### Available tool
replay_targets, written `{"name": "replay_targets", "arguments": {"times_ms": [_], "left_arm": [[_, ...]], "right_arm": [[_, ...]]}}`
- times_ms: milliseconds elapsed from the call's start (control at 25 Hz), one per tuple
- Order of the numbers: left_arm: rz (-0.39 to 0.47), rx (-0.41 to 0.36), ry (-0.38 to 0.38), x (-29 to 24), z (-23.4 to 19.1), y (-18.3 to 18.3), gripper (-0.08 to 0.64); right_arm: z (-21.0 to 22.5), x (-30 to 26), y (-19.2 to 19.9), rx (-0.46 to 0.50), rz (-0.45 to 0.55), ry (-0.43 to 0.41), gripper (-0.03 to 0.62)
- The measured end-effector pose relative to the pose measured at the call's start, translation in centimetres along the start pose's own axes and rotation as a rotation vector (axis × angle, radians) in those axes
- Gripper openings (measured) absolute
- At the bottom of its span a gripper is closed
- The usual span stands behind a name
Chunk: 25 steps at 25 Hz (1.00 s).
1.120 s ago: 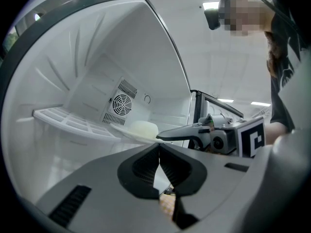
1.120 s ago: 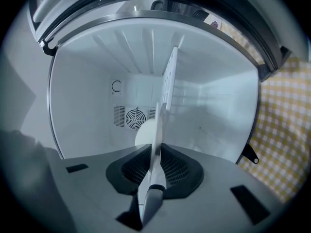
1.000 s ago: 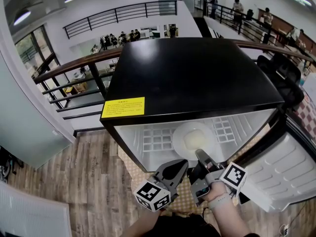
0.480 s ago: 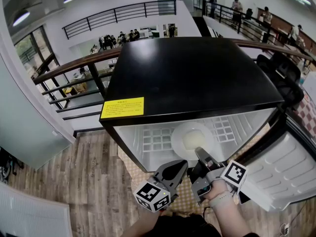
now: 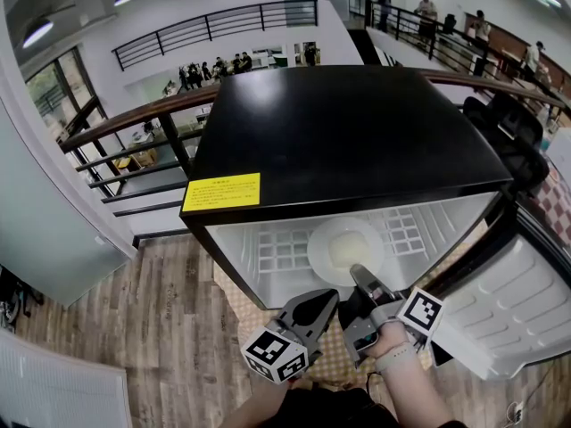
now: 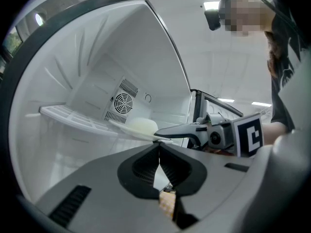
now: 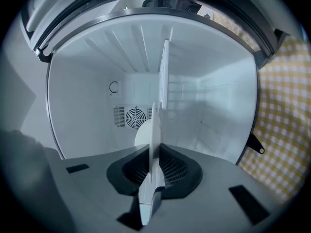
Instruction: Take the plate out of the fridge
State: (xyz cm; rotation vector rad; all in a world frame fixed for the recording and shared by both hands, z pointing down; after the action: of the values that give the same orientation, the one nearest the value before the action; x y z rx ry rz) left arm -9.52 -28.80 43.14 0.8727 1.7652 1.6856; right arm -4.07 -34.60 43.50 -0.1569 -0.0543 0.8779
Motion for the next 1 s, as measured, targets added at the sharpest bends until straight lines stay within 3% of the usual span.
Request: {"name": "replay_targets", "arguments": {"times_ms": [1000], "left_arm": [[0.006, -0.005, -0.041, 1.9, 0.4, -0.3, 0.009]], "right_arm": [[0.1, 3.3, 0.7, 0.013, 0.008, -0.005, 0.06]]}}
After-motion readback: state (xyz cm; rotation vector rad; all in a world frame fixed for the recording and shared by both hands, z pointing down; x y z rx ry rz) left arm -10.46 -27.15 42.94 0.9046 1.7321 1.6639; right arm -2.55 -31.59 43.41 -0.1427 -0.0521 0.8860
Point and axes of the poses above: the fingertips, and each gripper's own axes: x backward along the fingers, z to its right, y out of its underside, the point moved 1 cm from there along x, backward along the fingers, and after that the axes turned 12 degrees about -x, right-handed, at the moved point
